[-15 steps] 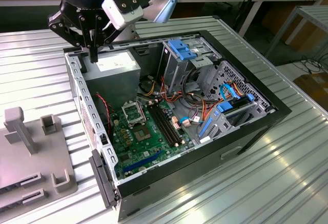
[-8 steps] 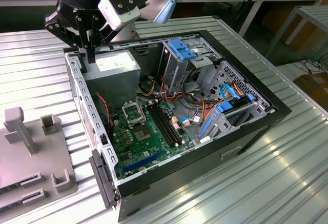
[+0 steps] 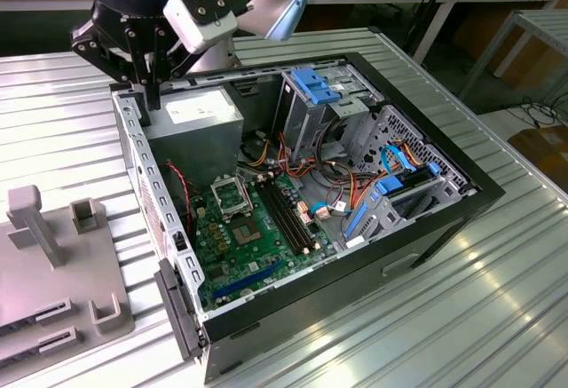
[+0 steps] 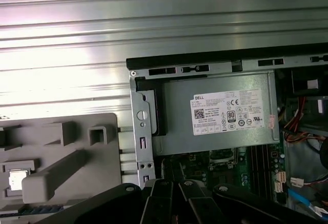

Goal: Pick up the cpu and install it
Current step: 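Reach for the cpu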

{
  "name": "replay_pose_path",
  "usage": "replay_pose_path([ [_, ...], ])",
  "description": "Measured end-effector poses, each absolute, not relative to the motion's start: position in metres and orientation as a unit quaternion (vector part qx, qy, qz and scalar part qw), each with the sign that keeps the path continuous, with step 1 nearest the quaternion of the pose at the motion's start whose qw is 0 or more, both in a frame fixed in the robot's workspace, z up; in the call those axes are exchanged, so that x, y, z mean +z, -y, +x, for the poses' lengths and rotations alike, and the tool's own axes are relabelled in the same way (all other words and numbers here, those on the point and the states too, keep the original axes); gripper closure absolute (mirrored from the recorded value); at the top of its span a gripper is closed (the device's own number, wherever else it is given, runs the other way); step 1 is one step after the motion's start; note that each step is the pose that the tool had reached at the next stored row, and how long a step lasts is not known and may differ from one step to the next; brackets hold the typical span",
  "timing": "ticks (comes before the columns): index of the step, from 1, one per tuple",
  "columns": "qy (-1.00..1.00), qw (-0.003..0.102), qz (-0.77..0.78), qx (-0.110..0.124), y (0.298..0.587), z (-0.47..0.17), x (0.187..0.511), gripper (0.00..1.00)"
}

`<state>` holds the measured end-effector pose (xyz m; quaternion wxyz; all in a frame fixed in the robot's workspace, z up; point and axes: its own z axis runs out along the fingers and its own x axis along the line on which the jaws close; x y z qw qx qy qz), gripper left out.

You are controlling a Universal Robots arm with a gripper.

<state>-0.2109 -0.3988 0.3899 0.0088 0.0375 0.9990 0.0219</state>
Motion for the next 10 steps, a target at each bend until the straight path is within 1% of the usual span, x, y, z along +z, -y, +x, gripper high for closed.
replay_pose_path([
  [10, -0.999, 0.008, 0.038, 0.022, 0.3989, -0.2182, 0.3896, 0.89],
])
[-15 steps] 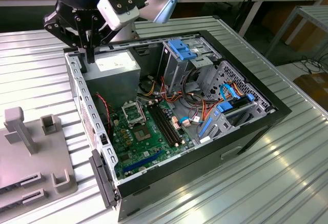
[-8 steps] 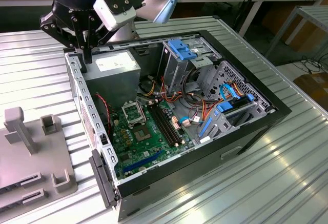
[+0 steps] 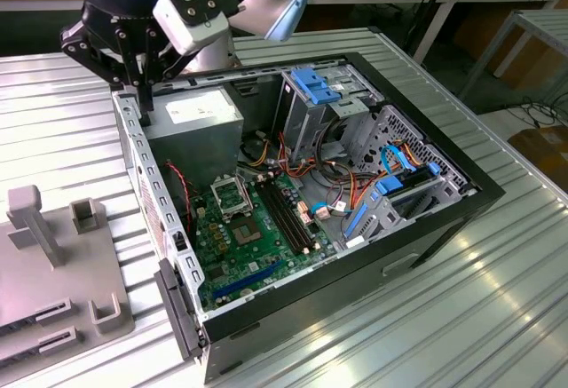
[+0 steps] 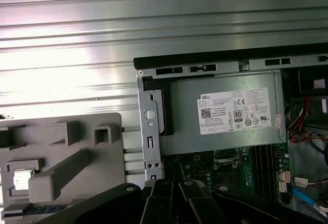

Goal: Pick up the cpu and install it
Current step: 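Reach for the cpu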

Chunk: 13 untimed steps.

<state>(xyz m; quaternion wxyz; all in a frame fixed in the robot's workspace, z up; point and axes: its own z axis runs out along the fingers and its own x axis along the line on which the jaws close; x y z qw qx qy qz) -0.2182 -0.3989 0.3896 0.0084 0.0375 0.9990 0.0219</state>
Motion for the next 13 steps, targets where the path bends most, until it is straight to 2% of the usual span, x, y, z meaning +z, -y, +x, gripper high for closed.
replay_pose_path([
  [13, -0.999, 0.008, 0.037, 0.022, 0.3989, -0.2278, 0.3892, 0.89],
])
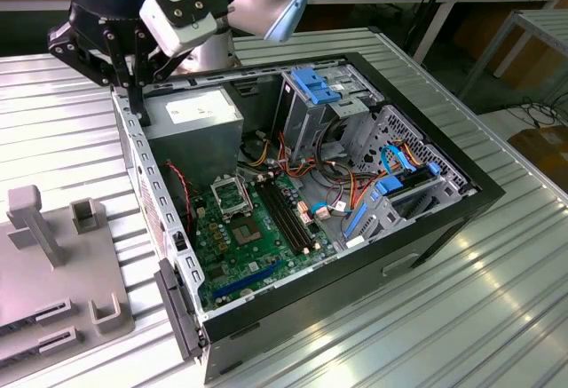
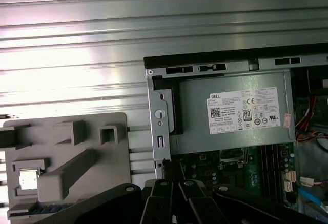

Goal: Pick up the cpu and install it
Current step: 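Reach for the cpu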

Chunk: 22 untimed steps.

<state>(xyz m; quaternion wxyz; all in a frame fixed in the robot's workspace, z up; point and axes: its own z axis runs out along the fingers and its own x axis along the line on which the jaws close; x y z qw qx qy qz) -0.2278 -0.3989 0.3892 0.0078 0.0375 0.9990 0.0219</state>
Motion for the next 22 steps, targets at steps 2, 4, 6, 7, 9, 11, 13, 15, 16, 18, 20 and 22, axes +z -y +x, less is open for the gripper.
replay_pose_path([
  [2, -0.999, 0.008, 0.038, 0.022, 0.399, -0.229, 0.389, 0.89],
  [4, -0.999, 0.008, 0.038, 0.022, 0.399, -0.231, 0.389, 0.89],
  [6, -0.999, 0.007, 0.038, 0.022, 0.399, -0.232, 0.389, 0.89],
  [7, -0.999, 0.007, 0.038, 0.022, 0.399, -0.233, 0.389, 0.89],
  [9, -0.999, 0.007, 0.038, 0.022, 0.399, -0.234, 0.389, 0.89],
  [11, -0.999, 0.007, 0.038, 0.022, 0.399, -0.235, 0.389, 0.89],
  [13, -0.999, 0.007, 0.038, 0.022, 0.399, -0.236, 0.389, 0.89],
  [15, -0.999, 0.007, 0.038, 0.022, 0.399, -0.237, 0.389, 0.89],
  [16, -0.999, 0.007, 0.038, 0.022, 0.399, -0.237, 0.389, 0.89],
  [18, -0.999, 0.006, 0.038, 0.022, 0.399, -0.239, 0.389, 0.89],
  [20, -0.999, 0.006, 0.038, 0.022, 0.399, -0.240, 0.388, 0.89],
  [22, -0.999, 0.006, 0.038, 0.022, 0.399, -0.241, 0.388, 0.89],
])
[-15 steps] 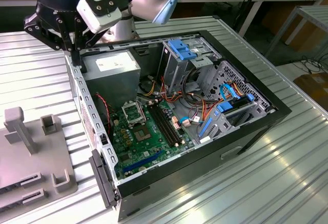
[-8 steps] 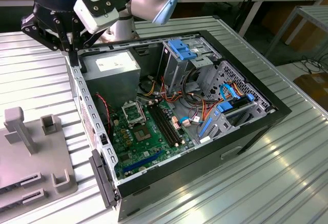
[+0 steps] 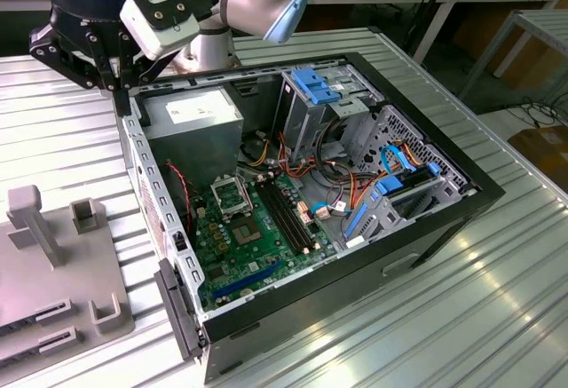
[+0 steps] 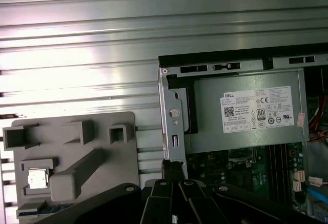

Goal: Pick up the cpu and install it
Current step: 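Reach for the cpu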

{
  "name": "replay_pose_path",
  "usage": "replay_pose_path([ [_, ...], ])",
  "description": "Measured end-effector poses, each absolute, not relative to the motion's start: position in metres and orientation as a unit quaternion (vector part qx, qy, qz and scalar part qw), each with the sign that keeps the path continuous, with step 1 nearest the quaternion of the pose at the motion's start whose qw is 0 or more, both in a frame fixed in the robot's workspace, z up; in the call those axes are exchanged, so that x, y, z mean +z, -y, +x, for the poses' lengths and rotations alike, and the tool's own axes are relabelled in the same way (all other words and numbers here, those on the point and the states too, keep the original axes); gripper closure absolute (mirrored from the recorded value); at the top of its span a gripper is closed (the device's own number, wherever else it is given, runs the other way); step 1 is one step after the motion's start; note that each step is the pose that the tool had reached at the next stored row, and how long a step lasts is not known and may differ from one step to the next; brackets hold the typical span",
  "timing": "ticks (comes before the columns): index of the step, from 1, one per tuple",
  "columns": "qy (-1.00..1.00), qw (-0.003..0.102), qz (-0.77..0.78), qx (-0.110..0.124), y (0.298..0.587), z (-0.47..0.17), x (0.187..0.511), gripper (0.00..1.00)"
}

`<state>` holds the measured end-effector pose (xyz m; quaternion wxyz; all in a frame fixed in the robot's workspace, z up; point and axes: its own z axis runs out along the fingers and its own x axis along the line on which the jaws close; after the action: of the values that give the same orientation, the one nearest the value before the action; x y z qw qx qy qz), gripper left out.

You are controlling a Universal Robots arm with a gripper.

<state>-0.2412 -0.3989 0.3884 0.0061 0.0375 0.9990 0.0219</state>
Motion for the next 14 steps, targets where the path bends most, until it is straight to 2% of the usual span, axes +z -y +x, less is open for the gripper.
replay_pose_path([
  [14, -0.999, 0.005, 0.038, 0.022, 0.3989, -0.2500, 0.3878, 0.89],
])
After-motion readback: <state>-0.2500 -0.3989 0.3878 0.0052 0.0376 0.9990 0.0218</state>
